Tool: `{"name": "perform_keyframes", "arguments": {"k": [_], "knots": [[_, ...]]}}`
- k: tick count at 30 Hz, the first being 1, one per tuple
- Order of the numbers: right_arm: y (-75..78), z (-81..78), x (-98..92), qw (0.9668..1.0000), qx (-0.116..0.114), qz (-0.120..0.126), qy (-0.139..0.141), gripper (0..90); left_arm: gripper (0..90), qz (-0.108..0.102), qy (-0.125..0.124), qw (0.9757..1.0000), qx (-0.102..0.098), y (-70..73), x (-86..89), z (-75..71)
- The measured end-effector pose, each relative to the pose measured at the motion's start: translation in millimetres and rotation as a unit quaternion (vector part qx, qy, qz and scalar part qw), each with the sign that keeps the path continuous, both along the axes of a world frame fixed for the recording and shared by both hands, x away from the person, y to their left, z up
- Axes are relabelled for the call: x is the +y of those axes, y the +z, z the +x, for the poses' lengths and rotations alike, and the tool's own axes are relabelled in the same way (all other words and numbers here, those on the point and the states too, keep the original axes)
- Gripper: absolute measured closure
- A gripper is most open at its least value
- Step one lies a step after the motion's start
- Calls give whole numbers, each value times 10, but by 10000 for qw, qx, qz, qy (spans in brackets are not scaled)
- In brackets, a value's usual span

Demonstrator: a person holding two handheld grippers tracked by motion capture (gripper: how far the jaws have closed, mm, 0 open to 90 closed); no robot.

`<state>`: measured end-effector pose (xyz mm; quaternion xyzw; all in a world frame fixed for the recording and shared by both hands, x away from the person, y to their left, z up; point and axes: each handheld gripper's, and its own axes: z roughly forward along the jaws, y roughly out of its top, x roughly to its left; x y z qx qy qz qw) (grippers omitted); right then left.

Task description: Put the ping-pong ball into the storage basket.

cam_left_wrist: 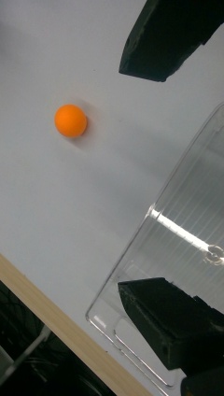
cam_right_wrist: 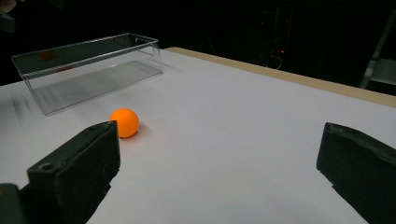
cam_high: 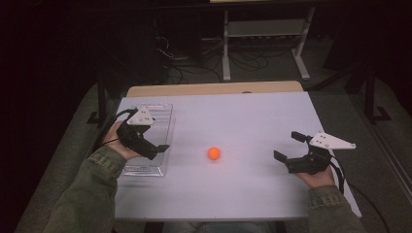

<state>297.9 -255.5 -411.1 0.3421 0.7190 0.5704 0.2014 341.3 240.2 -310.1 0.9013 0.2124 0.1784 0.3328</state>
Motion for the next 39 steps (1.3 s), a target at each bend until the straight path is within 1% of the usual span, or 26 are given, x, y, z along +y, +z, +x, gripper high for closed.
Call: {"name": "perform_keyframes", "arguments": {"k": [6, 7, 9, 10, 11, 15, 17, 23, 27, 28, 34, 39], "knots": [[-1, 0, -4, 10000, 6, 4, -4, 0, 0, 183, -165, 9997, 72, 24, -138, 67], [-1, -1, 2, 10000, 8, -7, 4, 0, 0, 229, -218, 9995, 96, 27, -172, 80], [-1, -2, 4, 10000, -1, -14, 10, 0, 0, 257, -286, 9992, 104, 31, -224, 96], [-1, -3, 9, 10000, -1, -18, 10, 0, 0, 301, -355, 9988, 119, 40, -282, 113], [-1, -3, 9, 10000, -3, -21, 11, 0, 0, 301, -355, 9988, 119, 40, -282, 113], [-2, -2, 9, 10000, 0, -14, 13, 0, 0, 404, -462, 9980, 136, 61, -391, 149], [-2, -2, 9, 10000, 2, -17, 20, 0, 0, 411, -510, 9977, 153, 62, -439, 167], [-1, -4, 13, 10000, -5, -26, 32, 0, 0, 596, -626, 9960, 227, 27, -570, 210], [-2, -3, 12, 10000, -8, -32, 35, 0, 0, 651, -694, 9951, 267, 16, -632, 243], [-2, -2, 13, 10000, -10, -34, 36, 0, 0, 633, -693, 9952, 275, 14, -645, 246], [-2, -2, 16, 10000, -4, -36, 42, 0, 0, 676, -764, 9944, 290, 8, -740, 276], [-2, -5, 20, 10000, 9, -34, 59, 0, 0, 747, -815, 9932, 355, -21, -812, 297]]}}
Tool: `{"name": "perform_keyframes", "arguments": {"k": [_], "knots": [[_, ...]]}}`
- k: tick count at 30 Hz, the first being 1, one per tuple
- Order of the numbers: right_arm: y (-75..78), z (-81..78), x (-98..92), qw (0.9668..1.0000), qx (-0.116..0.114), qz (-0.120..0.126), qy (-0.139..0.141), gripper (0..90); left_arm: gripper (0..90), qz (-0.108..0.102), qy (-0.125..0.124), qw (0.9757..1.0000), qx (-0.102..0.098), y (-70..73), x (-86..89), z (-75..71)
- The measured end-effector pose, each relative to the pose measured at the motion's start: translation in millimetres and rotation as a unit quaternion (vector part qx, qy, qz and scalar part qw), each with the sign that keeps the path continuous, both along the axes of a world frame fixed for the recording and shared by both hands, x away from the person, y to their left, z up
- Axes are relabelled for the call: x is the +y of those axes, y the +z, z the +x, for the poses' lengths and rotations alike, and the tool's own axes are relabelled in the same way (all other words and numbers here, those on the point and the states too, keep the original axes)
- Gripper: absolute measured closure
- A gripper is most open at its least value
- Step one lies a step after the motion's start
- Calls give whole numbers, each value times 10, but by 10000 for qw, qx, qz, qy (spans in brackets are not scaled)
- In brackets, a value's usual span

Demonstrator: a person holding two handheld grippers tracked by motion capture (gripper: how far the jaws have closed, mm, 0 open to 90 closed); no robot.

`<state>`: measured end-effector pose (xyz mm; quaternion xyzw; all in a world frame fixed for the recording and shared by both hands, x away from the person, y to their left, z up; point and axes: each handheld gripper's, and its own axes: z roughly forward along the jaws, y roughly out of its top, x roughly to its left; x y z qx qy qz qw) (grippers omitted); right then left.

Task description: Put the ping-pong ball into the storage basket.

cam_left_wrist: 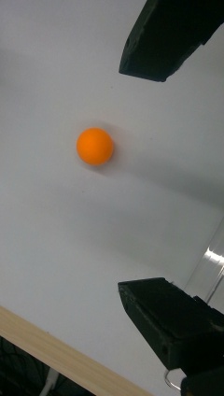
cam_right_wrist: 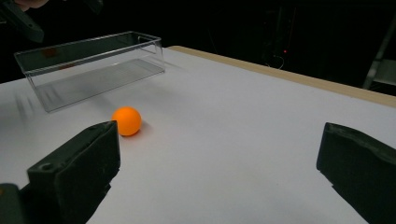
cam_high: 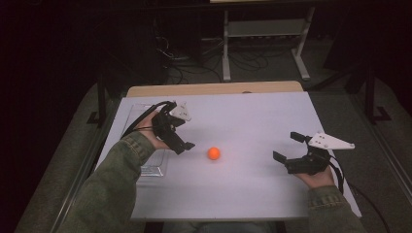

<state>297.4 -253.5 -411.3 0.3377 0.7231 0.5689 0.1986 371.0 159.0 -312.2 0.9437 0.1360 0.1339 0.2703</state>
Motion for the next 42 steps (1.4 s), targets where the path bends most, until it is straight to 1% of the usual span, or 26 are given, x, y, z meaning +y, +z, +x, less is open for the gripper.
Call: {"name": "perform_keyframes", "arguments": {"k": [6, 14, 20, 24, 36, 42], "knots": [[-2, 2, 4, 10000, 9, -3, 22, 0, 0, 43, -107, 9999, 43, -39, -92, 31], [-1, 0, 4, 10000, 15, 14, 32, 0, 0, 159, -238, 9995, 108, -112, -219, 65], [-2, 1, 2, 10000, 9, 23, 36, 0, 0, 219, -321, 9991, 194, -176, -314, 85], [-1, 1, -1, 10000, 1, 31, 35, 0, 0, 308, -395, 9985, 221, -207, -367, 101], [1, -1, 5, 10000, -14, 42, 65, 0, 0, 444, -463, 9972, 374, -339, -482, 145], [1, -1, 4, 10000, -15, 50, 77, 0, 0, 538, -545, 9961, 434, -418, -557, 161]]}}
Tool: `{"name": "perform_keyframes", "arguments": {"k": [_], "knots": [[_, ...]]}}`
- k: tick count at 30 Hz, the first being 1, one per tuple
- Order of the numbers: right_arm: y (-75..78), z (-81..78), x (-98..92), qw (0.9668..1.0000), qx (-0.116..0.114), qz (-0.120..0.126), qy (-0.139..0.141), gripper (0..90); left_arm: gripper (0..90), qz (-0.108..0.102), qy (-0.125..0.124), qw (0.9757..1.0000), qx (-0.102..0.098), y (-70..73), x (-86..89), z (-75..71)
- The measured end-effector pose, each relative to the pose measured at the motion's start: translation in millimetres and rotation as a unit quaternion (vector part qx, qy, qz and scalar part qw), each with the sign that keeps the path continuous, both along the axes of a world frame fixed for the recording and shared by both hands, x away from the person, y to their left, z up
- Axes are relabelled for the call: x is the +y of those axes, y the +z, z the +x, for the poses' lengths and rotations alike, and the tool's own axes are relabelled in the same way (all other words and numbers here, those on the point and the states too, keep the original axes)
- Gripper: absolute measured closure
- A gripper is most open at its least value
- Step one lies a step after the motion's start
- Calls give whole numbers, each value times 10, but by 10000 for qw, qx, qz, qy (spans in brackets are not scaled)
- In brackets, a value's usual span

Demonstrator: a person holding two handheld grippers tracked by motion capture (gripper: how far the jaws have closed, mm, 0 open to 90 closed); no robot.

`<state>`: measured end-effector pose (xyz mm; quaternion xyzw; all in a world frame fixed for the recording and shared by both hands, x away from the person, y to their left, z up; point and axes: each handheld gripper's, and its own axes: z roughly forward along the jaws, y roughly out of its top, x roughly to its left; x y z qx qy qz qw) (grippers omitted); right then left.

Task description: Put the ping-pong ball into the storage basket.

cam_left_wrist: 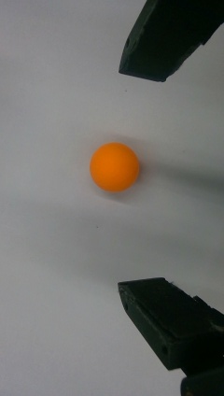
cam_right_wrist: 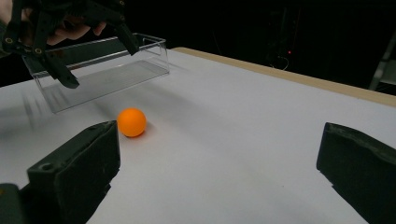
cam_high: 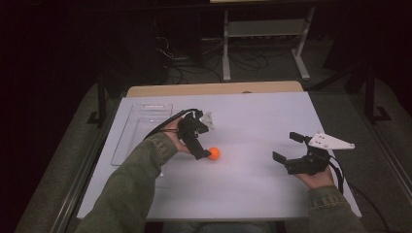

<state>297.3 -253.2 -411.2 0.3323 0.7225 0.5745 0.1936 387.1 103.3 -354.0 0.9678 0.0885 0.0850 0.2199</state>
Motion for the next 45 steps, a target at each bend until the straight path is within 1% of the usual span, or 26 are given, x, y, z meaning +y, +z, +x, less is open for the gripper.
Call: {"name": "perform_keyframes", "arguments": {"k": [7, 8, 14, 31, 34, 38, 42, 43, 45], "knots": [[0, -1, 0, 10000, -3, 5, 11, 0, 0, 38, -23, 10000, 80, -77, -61, 19], [0, -1, 0, 10000, -5, 2, 13, 0, 0, 70, -42, 9999, 95, -89, -70, 23], [0, -1, 0, 10000, 1, 4, 15, 0, 0, 75, -71, 9999, 132, -154, -123, 36], [-2, 0, 4, 10000, 9, 0, 34, 0, 0, 245, -163, 9993, 241, -331, -237, 59], [-2, 0, 5, 10000, 13, -2, 38, 0, 0, 246, -161, 9992, 279, -359, -258, 60], [-3, 0, 6, 10000, 19, -3, 44, 0, 0, 365, -217, 9987, 296, -408, -276, 68], [-4, 0, 9, 10000, 28, -6, 51, 0, 0, 416, -239, 9984, 303, -459, -295, 68], [-5, 0, 11, 10000, 29, -10, 53, 0, 3, 420, -268, 9983, 311, -466, -299, 68], [-7, 2, 13, 10000, 27, -18, 62, 0, 57, 402, -323, 9982, 316, -474, -303, 62]]}}
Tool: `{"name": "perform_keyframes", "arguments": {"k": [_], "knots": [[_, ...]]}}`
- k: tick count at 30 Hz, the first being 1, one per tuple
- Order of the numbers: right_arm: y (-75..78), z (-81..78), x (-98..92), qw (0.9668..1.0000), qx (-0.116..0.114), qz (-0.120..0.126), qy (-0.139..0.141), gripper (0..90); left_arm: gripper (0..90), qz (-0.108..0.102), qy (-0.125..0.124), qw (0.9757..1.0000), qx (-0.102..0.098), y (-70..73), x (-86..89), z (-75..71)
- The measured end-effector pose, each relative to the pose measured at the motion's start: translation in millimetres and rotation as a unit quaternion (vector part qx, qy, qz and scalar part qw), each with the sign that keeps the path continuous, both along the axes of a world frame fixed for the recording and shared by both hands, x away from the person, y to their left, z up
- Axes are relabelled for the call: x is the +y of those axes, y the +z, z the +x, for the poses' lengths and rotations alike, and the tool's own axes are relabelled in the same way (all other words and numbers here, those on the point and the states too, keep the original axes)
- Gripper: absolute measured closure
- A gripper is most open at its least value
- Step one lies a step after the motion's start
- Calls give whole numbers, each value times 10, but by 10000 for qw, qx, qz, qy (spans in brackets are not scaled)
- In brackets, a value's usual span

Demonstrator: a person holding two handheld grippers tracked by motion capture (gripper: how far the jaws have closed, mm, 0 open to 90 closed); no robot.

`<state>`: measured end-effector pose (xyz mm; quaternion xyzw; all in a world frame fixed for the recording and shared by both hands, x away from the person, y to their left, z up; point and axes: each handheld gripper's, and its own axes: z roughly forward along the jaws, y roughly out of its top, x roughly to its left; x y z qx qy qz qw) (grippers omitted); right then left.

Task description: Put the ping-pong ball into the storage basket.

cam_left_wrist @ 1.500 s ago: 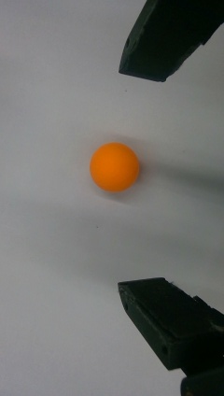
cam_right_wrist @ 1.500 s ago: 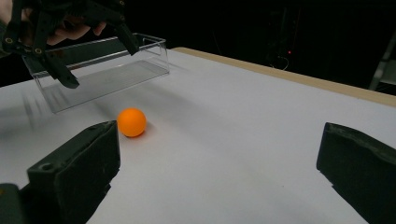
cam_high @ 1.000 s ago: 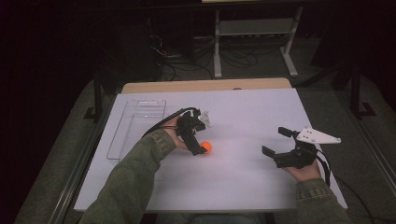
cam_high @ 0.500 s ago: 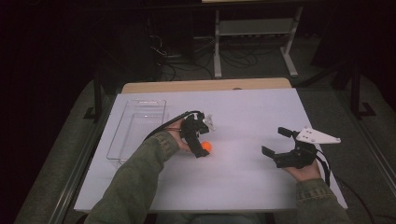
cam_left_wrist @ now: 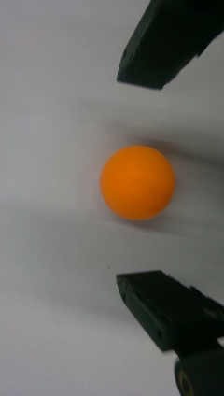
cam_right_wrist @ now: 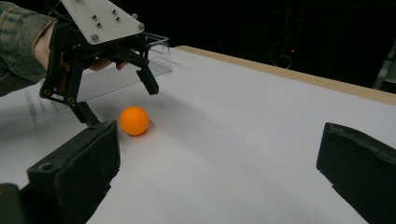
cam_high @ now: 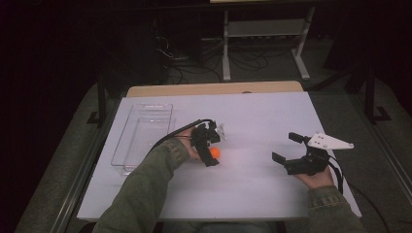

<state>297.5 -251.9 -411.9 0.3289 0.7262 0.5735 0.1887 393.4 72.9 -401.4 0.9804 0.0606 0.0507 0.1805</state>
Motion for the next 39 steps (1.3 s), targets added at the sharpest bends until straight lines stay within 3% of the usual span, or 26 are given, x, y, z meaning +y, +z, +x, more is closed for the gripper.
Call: {"name": "perform_keyframes", "arguments": {"k": [5, 18, 35, 39], "knots": [[-1, 0, 3, 10000, 4, -12, 13, 0, 77, 74, -38, 10000, -4, -34, -12, -3], [-4, -2, 21, 10000, 9, -61, 49, 0, 298, 173, -66, 9998, 19, -75, -9, 8], [-8, -1, 29, 9999, 10, -111, 68, 0, 489, 210, -53, 9998, 6, -119, -10, 21], [-9, -2, 31, 9999, 12, -114, 67, 0, 498, 220, -58, 9997, 0, -118, -9, 18]]}}
